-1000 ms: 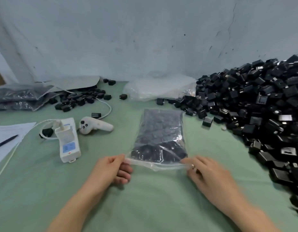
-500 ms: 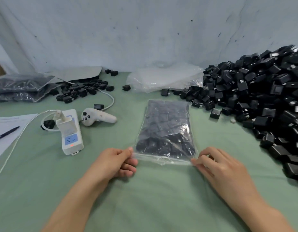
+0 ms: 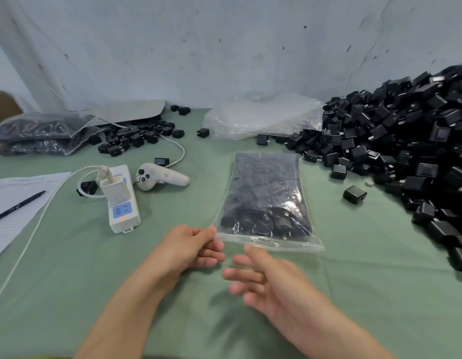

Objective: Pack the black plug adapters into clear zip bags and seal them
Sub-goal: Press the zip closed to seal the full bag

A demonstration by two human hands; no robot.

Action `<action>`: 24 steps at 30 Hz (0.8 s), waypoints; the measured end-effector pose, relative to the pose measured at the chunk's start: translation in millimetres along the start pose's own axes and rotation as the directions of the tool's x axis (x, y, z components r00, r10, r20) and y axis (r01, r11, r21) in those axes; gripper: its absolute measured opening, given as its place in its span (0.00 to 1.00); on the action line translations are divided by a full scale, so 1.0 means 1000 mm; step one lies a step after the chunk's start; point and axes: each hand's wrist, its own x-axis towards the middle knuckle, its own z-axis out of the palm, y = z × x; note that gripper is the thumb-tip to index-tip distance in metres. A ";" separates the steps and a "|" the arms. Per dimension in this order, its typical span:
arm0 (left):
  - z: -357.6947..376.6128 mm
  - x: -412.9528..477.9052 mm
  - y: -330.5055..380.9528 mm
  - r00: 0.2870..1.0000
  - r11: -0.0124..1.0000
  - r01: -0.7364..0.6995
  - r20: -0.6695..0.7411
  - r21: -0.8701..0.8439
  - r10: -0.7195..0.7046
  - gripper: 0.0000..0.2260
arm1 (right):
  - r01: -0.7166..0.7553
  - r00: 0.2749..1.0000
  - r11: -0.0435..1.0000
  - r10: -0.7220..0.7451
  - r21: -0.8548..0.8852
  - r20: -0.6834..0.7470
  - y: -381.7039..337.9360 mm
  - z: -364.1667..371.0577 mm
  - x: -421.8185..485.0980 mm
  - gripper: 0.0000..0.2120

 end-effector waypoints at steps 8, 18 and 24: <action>0.000 -0.004 0.000 1.000 1.000 -0.011 0.027 -0.012 0.011 0.15 | 0.016 0.997 0.935 0.013 0.354 -0.081 -0.015 0.035 0.039 0.12; 0.004 -0.008 0.002 0.999 0.998 -0.047 0.017 0.045 0.046 0.16 | 0.043 0.993 0.986 -0.025 0.158 -0.118 -0.007 0.039 0.049 0.10; 0.010 -0.012 0.000 0.996 0.995 -0.085 -0.035 0.053 0.087 0.16 | 0.112 0.983 0.986 -0.092 0.120 -0.159 -0.005 0.043 0.051 0.11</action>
